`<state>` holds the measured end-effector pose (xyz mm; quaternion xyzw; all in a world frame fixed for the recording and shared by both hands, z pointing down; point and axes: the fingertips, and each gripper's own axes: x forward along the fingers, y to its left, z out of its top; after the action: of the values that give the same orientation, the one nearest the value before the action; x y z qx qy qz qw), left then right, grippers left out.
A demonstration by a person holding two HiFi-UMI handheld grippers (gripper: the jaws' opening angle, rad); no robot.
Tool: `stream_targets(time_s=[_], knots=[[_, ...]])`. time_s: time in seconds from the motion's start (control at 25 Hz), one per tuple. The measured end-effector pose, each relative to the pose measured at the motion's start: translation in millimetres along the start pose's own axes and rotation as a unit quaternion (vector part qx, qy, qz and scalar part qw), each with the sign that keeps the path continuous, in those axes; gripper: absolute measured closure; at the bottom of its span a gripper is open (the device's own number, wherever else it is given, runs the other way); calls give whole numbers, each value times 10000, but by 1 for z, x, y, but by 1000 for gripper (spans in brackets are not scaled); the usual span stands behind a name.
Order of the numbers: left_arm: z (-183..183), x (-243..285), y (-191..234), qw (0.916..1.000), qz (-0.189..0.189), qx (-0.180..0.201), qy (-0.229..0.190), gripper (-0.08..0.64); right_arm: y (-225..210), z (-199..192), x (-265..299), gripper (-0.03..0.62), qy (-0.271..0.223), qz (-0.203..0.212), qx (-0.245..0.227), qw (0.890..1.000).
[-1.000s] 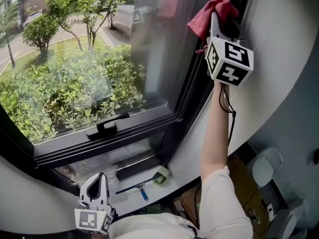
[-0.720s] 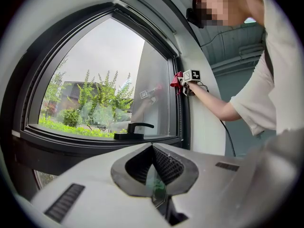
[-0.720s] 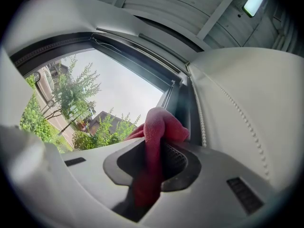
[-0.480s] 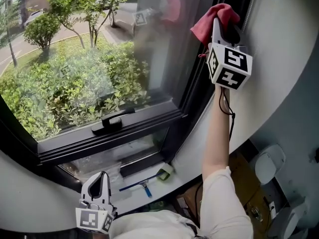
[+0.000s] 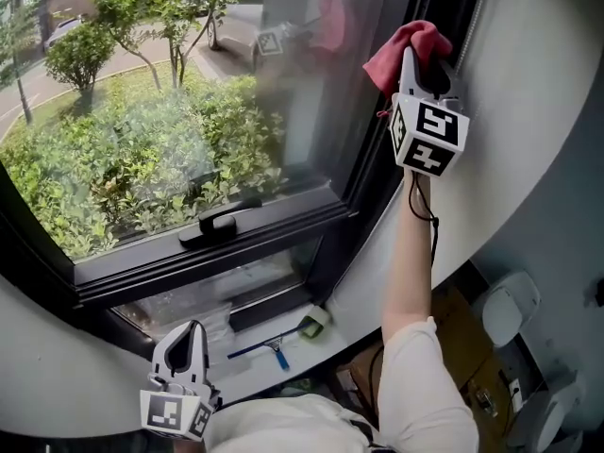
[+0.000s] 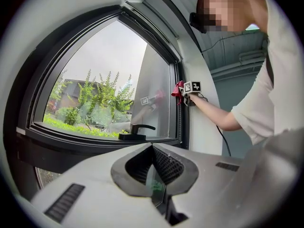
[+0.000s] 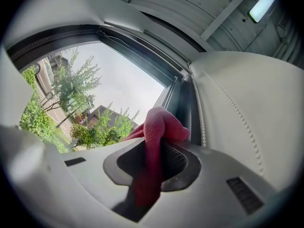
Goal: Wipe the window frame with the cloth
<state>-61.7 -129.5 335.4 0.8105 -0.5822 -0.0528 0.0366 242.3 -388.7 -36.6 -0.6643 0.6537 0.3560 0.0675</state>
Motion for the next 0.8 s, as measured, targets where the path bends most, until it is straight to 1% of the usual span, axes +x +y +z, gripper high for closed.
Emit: stream_targets(time_s=[0.28,0.44,0.8], knots=[[2,-7,2,10000,-7,7,-23,552,8,-16,-11,503,64,-19,-2,10000],[3,-10,2,10000,-6,-3,-38,552,11,-23,-16,503,81,1,140,9999],[-1,-17,2,10000,82,-20,-11,552,17,-39,-26,503,237,31,122,9996]])
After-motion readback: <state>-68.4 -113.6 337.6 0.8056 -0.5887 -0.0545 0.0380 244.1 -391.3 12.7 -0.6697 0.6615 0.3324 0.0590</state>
